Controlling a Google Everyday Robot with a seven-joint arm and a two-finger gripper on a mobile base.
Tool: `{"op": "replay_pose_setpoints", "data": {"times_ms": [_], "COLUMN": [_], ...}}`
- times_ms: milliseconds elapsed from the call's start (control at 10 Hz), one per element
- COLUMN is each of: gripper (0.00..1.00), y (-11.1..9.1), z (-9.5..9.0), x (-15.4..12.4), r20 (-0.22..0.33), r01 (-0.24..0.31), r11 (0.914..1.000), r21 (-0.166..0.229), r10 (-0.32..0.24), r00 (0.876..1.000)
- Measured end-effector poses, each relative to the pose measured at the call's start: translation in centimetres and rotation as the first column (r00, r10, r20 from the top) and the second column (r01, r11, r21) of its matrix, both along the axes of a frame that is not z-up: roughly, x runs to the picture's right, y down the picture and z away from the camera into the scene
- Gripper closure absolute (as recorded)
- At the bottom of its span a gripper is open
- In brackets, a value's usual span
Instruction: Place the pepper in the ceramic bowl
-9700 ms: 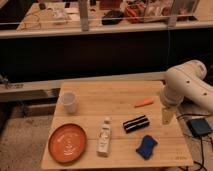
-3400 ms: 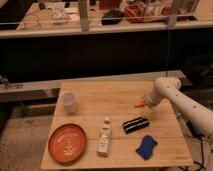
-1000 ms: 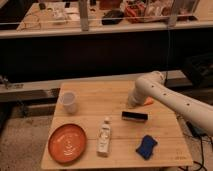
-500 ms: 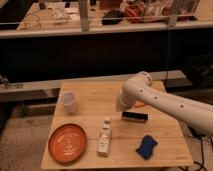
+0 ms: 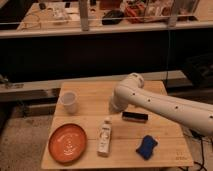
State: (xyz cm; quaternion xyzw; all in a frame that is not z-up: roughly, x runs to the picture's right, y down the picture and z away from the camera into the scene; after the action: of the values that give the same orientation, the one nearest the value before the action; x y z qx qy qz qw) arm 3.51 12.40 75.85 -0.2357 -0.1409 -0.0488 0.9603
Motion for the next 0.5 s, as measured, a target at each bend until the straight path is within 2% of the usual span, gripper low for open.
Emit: {"op": "replay_pose_setpoints", "data": {"times_ms": [200, 300, 400, 500], "gripper": [0.55, 0.44, 0.34, 0.24], "y": [0.0, -0.5, -1.3, -3.1], "z": [0.4, 1.0, 1.8, 3.1], "x": [1.0, 2.5, 4.4, 6.6], "r20": [0.020, 0.038, 0.043, 0.048], "r01": [-0.022, -0.068, -0.101, -0.129], "r11": [0.9997, 0.9972, 0.9943, 0.9910], "r21": [-0.015, -0.030, -0.036, -0.036], "r10": [0.022, 0.069, 0.102, 0.130], "r00": [1.000, 0.997, 0.994, 0.990]}}
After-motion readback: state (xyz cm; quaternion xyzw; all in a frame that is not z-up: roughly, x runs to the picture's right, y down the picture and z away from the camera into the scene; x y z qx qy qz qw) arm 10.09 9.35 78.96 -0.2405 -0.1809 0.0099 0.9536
